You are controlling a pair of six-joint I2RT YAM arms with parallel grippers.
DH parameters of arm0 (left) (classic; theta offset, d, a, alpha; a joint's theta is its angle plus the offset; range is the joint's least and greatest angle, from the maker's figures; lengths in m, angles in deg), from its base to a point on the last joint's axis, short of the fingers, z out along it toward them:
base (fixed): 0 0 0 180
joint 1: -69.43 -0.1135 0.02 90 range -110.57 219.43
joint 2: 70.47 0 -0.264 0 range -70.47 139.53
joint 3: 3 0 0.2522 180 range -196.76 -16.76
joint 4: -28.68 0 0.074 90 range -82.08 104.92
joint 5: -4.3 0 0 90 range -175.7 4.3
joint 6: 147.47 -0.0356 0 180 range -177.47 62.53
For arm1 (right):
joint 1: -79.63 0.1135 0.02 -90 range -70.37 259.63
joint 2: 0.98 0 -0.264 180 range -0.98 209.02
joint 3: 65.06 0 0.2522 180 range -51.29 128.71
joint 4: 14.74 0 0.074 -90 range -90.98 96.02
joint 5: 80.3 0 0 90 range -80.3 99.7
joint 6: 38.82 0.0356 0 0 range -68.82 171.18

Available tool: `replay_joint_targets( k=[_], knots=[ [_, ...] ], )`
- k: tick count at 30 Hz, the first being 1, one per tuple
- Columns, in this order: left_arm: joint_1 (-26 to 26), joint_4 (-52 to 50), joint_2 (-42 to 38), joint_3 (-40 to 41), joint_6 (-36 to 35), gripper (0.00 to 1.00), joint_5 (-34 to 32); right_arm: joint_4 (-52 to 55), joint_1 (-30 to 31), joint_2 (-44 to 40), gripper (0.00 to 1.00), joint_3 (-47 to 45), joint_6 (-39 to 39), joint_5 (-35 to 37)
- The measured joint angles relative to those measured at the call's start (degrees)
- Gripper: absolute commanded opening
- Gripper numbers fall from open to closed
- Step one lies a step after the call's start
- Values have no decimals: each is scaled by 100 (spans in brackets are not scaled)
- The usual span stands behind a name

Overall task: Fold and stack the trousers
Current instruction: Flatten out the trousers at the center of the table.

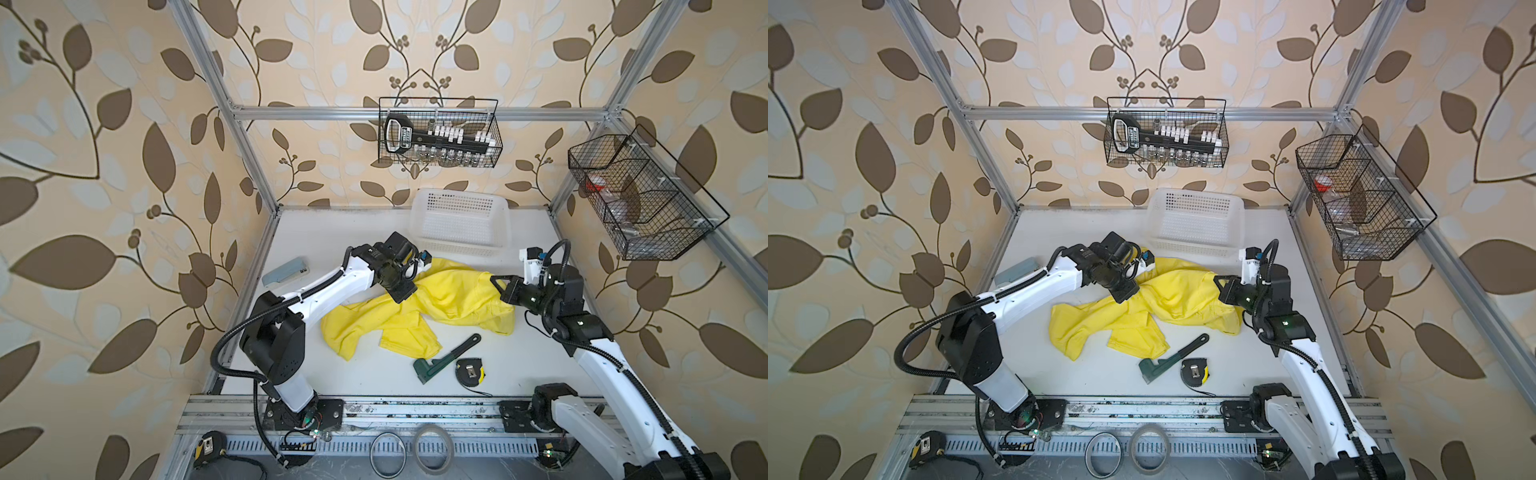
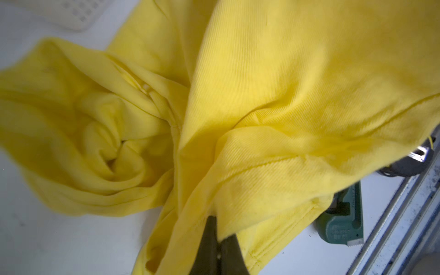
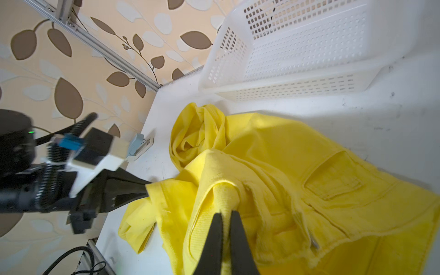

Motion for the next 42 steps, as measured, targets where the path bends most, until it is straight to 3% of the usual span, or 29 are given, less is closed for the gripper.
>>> replay_joint_targets(
  k=[6, 10, 14, 16, 20, 27, 31, 33, 36, 42],
  knots=[
    [-103, -380, -459, -1158, -4, 0, -726, -260, -52, 1147, 0, 1178, -111, 188],
    [-494, -796, -369, -2210, 48, 0, -1084, -295, -76, 1978, 0, 2184, -162, 192],
    [-693, -981, -435, -2632, 267, 0, -1106, -208, -118, 2522, 2, 3165, -221, 79],
    [-678, -949, -634, -2361, 428, 0, -940, -127, -155, 2643, 2, 3488, -297, -35],
    [-616, -754, -1368, -887, 894, 0, -365, 28, -229, 2621, 3, 3405, -448, -328],
    [-284, -11, -1816, 1624, 1893, 0, 286, 168, -238, 2022, 7, 1318, -516, -546],
    [-225, 240, -1720, 2116, 2310, 0, 402, 299, -101, 1816, 11, 656, -498, -560],
    [-225, 356, -1659, 2124, 2441, 0, 400, 356, 4, 1668, 19, 474, -483, -564],
    [-225, 542, -1606, 2124, 2568, 0, 396, 474, 90, 1434, 42, 304, -433, -551],
    [-225, 614, -1556, 2124, 2697, 0, 328, 1110, 0, 603, 59, 227, -424, -258]
  ],
)
